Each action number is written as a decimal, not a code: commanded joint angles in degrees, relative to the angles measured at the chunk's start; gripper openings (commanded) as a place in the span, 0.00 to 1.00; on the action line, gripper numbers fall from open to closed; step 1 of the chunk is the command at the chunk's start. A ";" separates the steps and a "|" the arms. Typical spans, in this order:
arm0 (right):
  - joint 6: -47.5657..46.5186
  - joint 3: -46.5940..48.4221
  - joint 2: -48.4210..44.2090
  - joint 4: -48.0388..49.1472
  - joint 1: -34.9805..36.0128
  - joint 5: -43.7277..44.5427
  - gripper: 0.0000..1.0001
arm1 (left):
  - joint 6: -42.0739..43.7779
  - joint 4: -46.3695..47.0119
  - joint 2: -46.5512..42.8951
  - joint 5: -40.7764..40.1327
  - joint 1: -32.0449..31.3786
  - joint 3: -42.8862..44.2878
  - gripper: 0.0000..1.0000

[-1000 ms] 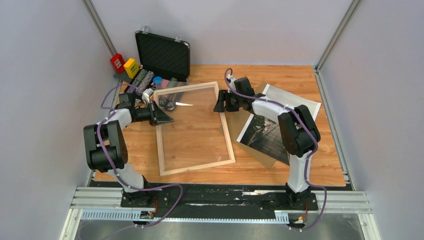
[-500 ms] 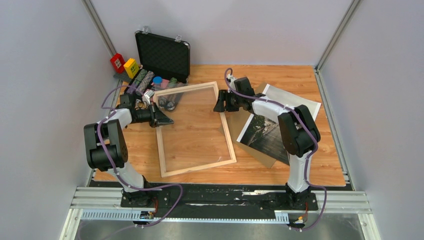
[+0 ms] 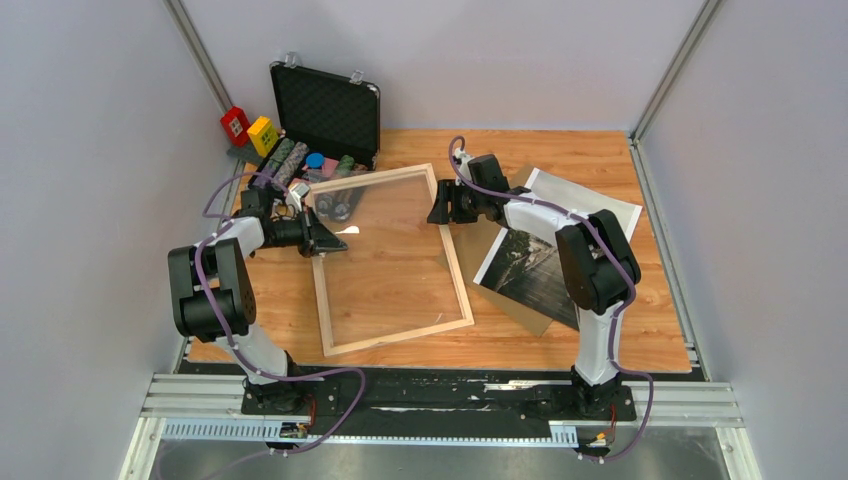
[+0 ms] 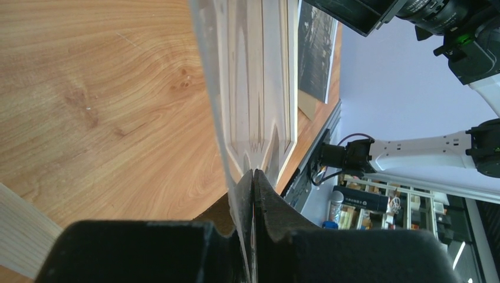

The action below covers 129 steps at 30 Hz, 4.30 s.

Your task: Put the photo into the frame

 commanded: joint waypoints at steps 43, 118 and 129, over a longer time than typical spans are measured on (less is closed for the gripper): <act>-2.94 3.60 2.47 -1.10 1.14 8.29 0.38 | 0.41 1.67 3.84 -2.04 -2.14 3.47 0.09; -4.74 4.44 2.90 -2.54 2.31 11.23 0.09 | 3.21 -10.43 2.52 -15.21 -2.59 9.78 1.00; -4.72 4.45 2.95 -2.56 2.31 11.03 0.08 | 5.19 -14.47 0.98 -19.14 -2.62 11.04 1.00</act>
